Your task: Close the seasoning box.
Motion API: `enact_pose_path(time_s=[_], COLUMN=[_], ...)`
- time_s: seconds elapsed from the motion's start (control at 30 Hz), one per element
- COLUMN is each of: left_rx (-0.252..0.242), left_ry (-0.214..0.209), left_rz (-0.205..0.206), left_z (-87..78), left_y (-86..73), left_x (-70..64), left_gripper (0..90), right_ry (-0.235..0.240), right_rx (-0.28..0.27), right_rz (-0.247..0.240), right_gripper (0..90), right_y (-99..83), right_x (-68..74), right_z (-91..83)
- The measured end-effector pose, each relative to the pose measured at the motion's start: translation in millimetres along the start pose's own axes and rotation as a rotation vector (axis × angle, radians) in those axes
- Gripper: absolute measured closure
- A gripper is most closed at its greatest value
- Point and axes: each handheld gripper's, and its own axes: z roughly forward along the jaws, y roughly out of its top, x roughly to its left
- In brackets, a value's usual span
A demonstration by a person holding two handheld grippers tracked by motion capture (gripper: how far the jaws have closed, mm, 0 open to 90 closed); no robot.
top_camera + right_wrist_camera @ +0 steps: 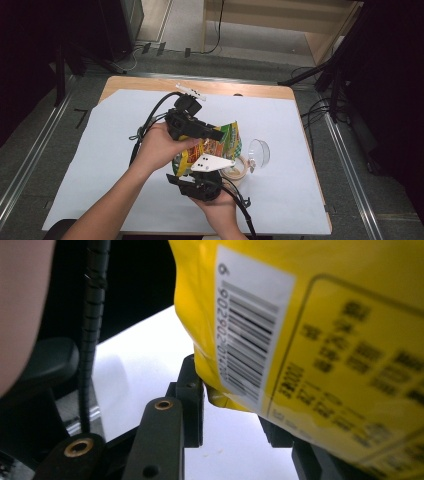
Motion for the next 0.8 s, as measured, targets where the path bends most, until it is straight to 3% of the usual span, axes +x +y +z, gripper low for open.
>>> enact_pose_path(time_s=[0.37,0.5,0.8], left_rx=[0.042,0.027,0.003], left_ry=[-0.029,-0.042,-0.032], left_rz=[-0.045,-0.057,-0.027], left_z=[3.0,1.8,-3.2], left_y=[10.7,7.1,3.3], left_x=[12.4,16.7,9.5], left_gripper=[73.7,73.7,73.8], right_ry=[0.023,0.016,-0.003], right_rx=[0.009,0.021,0.014], right_rz=[0.044,0.023,-0.017], right_gripper=[67.8,68.6,69.6], right_y=[9.6,8.5,6.5], right_x=[-0.6,-1.2,1.7], right_z=[-2.1,0.4,2.0])
